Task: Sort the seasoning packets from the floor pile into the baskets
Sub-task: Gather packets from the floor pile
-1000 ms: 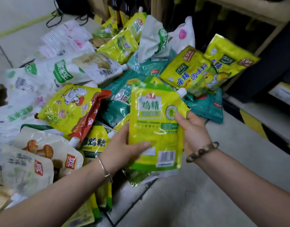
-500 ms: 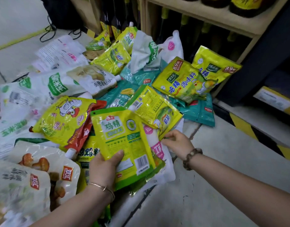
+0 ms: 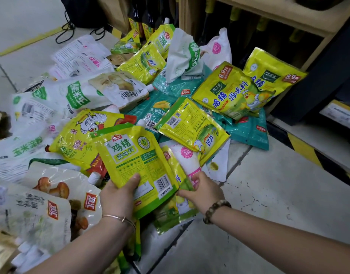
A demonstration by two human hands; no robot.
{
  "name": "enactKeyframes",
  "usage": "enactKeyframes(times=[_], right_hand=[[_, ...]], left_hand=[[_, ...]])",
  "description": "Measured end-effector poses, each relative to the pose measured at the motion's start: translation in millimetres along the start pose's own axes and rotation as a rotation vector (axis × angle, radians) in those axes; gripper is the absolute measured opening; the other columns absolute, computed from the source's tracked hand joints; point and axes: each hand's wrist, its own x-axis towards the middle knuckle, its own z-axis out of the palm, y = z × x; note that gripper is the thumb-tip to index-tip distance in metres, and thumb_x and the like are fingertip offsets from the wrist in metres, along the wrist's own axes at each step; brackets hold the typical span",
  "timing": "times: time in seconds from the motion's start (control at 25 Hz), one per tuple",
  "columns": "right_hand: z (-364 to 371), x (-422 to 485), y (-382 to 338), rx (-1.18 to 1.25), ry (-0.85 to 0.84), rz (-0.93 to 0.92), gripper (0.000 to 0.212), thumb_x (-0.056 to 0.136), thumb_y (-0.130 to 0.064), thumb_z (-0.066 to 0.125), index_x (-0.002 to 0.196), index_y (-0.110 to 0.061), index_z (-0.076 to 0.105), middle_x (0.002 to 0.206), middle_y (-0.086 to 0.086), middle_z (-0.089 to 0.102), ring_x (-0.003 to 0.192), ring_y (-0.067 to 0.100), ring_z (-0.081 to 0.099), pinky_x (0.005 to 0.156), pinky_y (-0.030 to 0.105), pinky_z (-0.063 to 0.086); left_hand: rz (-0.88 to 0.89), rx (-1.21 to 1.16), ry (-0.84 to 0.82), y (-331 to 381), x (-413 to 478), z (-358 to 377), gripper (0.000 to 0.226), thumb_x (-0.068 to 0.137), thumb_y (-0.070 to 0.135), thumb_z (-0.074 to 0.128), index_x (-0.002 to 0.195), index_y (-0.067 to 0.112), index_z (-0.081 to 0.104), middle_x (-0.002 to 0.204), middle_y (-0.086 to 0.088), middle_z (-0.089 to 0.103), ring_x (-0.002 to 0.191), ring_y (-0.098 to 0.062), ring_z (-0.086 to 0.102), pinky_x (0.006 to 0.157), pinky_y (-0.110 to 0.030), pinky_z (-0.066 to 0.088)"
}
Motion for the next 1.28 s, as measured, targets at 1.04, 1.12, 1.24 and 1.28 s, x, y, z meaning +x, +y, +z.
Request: enactKeyframes(times=[1.04, 1.12, 1.24, 1.28], right_hand=[[-171, -86, 102, 0.587, 0.807, 0.053, 0.024, 0.087, -0.009, 0.061, 0.075, -0.024, 0.047, 0.072, -0.012, 0.059, 0.052, -0.010, 0.055, 0.045, 0.006, 0.040], [-189, -109, 107, 0.555, 0.875, 0.051, 0.026, 0.087, -0.009, 0.062, 0.073, -0.025, 0.046, 0.070, -0.013, 0.057, 0.049, -0.013, 0.053, 0.043, 0.005, 0.038], [-213, -131, 104, 0.498, 1.008, 0.011, 0.028, 0.087, -0.009, 0.062, 0.071, -0.026, 0.045, 0.067, -0.015, 0.055, 0.050, -0.013, 0.052, 0.046, 0.005, 0.038], [-219, -135, 102, 0.489, 1.065, -0.005, 0.028, 0.087, -0.009, 0.061, 0.071, -0.026, 0.045, 0.068, -0.015, 0.055, 0.051, -0.013, 0.051, 0.048, 0.005, 0.038]], left_hand=[[0.009, 0.077, -0.596, -25, -62, 122, 0.007, 0.080, 0.013, 0.069, 0.074, 0.016, 0.069, 0.072, 0.008, 0.073, 0.062, -0.007, 0.068, 0.077, -0.036, 0.052], [0.031, 0.075, -0.674, -21, -75, 137, 0.005, 0.080, 0.014, 0.069, 0.079, 0.018, 0.070, 0.074, 0.008, 0.073, 0.071, -0.015, 0.069, 0.084, -0.045, 0.053], [0.055, 0.018, -0.762, -7, -93, 153, 0.012, 0.074, 0.020, 0.074, 0.086, 0.020, 0.072, 0.088, 0.002, 0.074, 0.089, -0.026, 0.068, 0.090, -0.054, 0.050], [0.069, -0.006, -0.788, -1, -98, 156, 0.018, 0.069, 0.023, 0.077, 0.086, 0.022, 0.073, 0.092, 0.000, 0.074, 0.092, -0.027, 0.068, 0.091, -0.054, 0.049]])
